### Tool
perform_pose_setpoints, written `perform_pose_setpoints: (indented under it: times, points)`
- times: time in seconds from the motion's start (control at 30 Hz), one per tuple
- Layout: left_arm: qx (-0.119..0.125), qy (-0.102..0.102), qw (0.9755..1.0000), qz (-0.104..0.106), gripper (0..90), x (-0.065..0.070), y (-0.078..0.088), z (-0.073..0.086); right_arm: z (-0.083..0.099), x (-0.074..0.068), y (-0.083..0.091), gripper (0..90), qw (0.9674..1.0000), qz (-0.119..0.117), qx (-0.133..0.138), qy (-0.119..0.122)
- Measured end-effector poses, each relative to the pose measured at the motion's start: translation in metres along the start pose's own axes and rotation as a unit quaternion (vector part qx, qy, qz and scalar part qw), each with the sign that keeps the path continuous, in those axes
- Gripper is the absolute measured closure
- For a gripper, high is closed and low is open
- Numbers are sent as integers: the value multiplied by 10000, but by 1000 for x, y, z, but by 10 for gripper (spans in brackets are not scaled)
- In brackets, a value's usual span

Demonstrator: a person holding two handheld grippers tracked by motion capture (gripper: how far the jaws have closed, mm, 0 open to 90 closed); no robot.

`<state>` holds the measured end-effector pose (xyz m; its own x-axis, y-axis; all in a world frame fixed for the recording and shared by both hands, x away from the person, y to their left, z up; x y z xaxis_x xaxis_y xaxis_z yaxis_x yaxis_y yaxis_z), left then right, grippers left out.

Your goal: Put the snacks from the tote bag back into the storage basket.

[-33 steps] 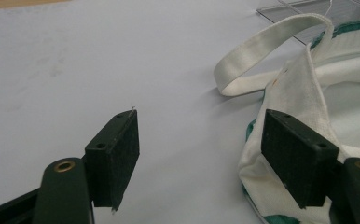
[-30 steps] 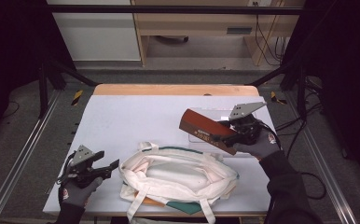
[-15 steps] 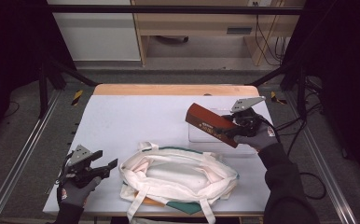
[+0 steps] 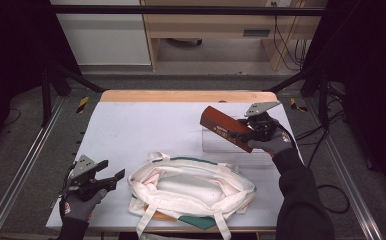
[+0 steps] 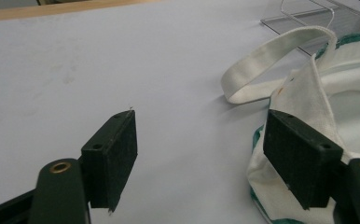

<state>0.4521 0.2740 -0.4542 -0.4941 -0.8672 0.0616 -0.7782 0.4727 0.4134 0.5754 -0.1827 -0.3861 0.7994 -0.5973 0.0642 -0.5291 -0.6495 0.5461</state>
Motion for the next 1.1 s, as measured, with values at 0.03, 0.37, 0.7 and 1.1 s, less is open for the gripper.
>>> perform_pose_setpoints:
  times: [0.03,0.37,0.7,1.1]
  points:
    - [5,5,10000,1,249,0,0,0,0,2,-1,434,10000,27,5,-24]
    - [26,16,10000,-27,249,-1,1,0,5,12,-9,435,9997,191,-117,22]
    - [5,3,10000,-20,250,-1,1,0,9,16,-12,436,9996,224,-181,19]
    - [-10,1,10000,-20,250,-1,0,0,17,18,-18,436,9991,152,-374,132]
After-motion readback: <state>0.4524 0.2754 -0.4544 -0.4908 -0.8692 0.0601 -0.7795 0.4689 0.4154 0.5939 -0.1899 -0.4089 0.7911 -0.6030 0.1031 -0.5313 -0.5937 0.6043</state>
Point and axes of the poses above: each handheld gripper's, and its own axes: y roughly backward along the jaws, z roughly out of its underside, x roughly to its right, the point moved 4 cm from there along -y, roughly forward along the jaws, and after that the axes turned 5 degrees about x, right-handed, at the moved point
